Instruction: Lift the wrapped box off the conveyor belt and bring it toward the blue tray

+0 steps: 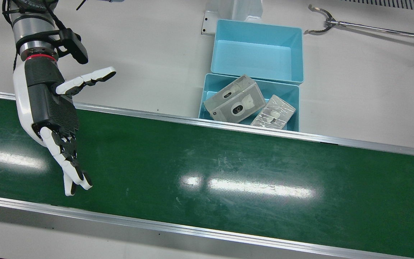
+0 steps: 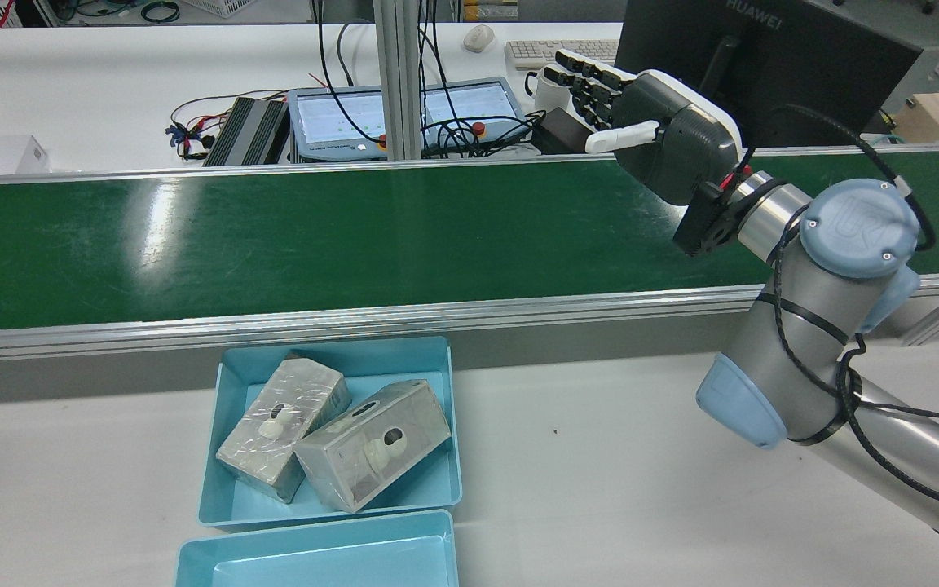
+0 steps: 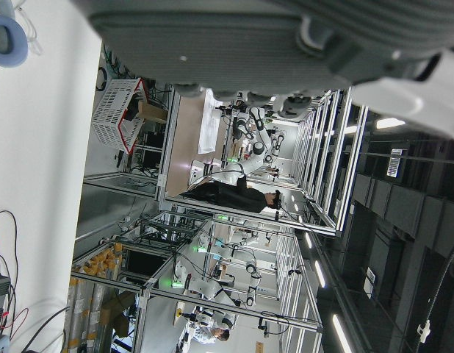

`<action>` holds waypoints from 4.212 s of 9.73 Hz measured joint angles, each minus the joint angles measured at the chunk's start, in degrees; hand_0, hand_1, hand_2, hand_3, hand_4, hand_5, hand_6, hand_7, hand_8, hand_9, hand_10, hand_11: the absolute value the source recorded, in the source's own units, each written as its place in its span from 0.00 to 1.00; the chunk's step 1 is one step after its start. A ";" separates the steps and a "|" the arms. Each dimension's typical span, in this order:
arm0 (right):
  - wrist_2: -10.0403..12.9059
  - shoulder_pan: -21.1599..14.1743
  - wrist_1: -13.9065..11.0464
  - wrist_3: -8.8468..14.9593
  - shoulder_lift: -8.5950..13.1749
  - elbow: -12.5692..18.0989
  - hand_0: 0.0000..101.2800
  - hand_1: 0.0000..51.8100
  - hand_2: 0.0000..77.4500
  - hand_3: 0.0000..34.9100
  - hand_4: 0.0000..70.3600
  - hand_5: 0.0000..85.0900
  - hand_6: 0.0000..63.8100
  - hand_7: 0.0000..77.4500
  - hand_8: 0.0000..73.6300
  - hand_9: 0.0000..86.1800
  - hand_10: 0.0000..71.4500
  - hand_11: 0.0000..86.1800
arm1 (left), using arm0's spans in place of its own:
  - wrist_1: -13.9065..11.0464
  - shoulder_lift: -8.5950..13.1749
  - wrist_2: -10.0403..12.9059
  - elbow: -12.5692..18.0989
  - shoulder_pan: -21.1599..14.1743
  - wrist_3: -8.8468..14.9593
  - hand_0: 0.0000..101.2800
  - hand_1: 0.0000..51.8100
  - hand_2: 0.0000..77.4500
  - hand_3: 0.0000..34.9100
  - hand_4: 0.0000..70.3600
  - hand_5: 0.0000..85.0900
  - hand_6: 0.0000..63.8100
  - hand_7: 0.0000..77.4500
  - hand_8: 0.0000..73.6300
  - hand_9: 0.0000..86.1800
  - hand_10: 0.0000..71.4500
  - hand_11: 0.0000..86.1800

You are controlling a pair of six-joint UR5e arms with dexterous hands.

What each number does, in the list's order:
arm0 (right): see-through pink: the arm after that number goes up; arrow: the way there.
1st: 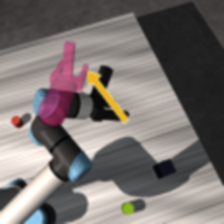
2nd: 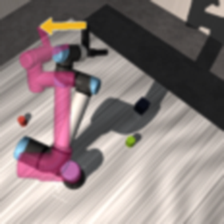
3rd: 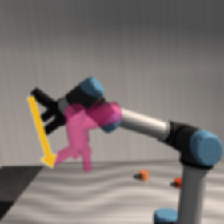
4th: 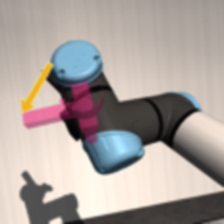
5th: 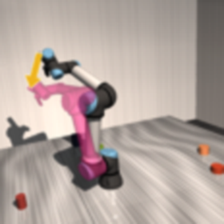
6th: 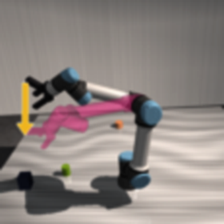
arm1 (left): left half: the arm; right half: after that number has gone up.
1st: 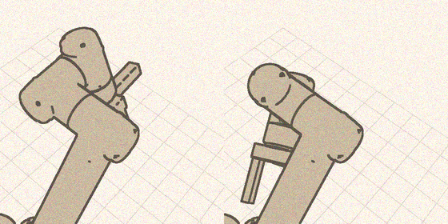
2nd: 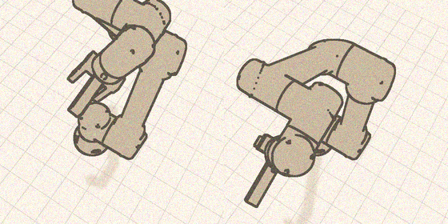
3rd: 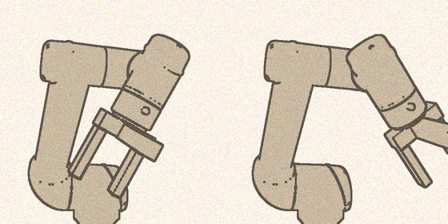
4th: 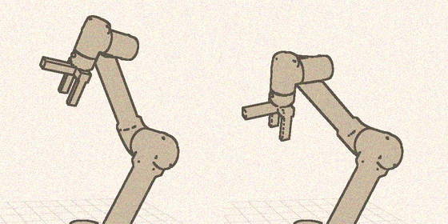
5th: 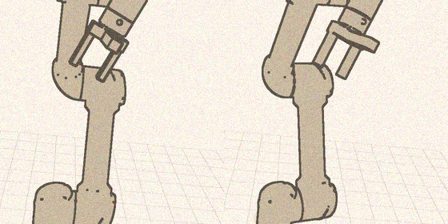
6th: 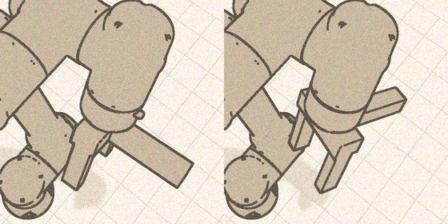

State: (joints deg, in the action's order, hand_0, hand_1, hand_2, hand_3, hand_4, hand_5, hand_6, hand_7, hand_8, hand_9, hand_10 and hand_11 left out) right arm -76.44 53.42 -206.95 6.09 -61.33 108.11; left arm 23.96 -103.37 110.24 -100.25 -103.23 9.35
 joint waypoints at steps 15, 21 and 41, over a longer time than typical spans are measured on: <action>-0.02 0.04 0.12 -0.38 -0.14 0.00 0.44 0.18 0.06 0.00 0.12 0.07 0.05 0.13 0.02 0.01 0.00 0.02 | 0.00 0.00 0.00 0.00 0.00 0.00 0.00 0.00 0.01 0.00 0.00 0.01 0.01 0.01 0.01 0.01 0.01 0.01; -0.02 0.02 0.14 -0.27 -0.07 0.03 0.44 0.18 0.06 0.01 0.15 0.07 0.07 0.16 0.04 0.01 0.00 0.02 | 0.00 0.00 0.00 0.00 0.00 0.00 0.00 0.00 0.01 0.00 0.00 0.01 0.01 0.01 0.01 0.01 0.01 0.01; 0.00 -1.84 10.52 -0.27 2.16 -8.89 0.45 0.14 0.10 0.00 0.15 0.13 0.12 0.25 0.02 0.05 0.01 0.02 | 0.00 0.00 0.00 0.00 0.00 0.00 0.00 0.00 0.01 0.00 0.00 0.01 0.01 0.01 0.01 0.01 0.01 0.01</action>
State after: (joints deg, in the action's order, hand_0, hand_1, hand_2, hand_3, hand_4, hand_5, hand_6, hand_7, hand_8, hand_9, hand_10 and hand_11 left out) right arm -76.44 51.58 -196.43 5.82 -59.17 99.22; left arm 23.96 -103.38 110.24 -100.25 -103.23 9.35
